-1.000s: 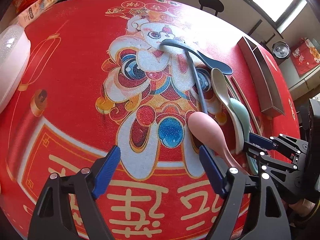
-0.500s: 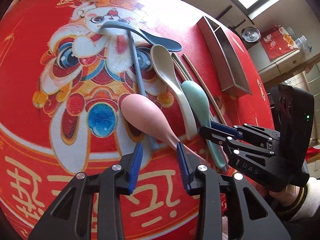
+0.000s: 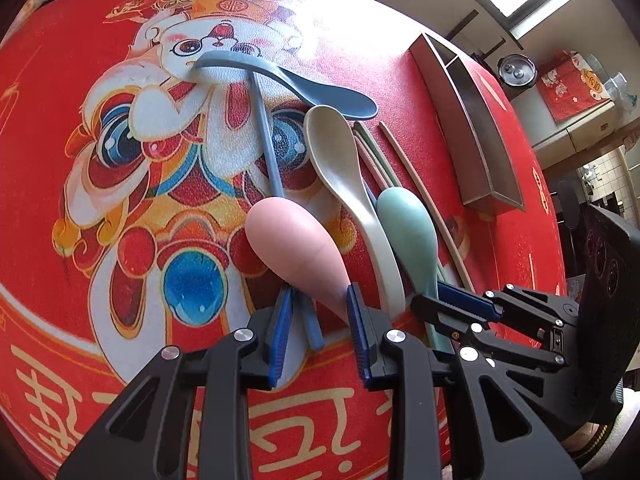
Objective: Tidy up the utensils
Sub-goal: 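Hold the teal spoon with the right gripper while the left gripper grasps the pink spoon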
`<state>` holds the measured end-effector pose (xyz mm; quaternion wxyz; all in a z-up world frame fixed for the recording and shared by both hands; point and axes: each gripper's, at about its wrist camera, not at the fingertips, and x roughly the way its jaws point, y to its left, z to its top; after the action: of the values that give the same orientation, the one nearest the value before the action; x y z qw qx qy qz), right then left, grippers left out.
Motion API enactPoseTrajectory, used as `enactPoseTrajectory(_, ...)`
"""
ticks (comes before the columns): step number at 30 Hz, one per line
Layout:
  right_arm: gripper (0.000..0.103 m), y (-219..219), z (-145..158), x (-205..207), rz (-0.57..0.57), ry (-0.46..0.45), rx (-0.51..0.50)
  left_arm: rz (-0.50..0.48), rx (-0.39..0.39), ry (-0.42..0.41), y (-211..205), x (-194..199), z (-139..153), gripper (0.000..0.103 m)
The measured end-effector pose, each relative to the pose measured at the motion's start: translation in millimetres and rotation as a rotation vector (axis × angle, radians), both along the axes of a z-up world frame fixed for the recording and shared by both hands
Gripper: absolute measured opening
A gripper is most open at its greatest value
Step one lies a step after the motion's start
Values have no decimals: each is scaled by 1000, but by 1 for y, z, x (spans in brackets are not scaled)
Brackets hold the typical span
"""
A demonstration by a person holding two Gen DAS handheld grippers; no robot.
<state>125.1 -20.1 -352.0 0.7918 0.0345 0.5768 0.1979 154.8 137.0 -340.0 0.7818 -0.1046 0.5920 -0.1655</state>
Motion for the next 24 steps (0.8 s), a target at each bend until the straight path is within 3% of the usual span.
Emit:
enactPoseTrajectory(12,15,-3,0,-1,-9,3,17,-17,68,-64,-8,23,8,32)
enactPoseTrajectory(18,15,-5,0,0,-16,7,28,-65,-7,-55,-11,14,21,27)
enactPoseTrajectory(21,15,-6,0,0,-22,8,36,-49,-55,7,-10,10,12,26)
enactPoseTrajectory(24,15,-6,0,0,-24,9,40,-23,-51,35,-9,10,1,26)
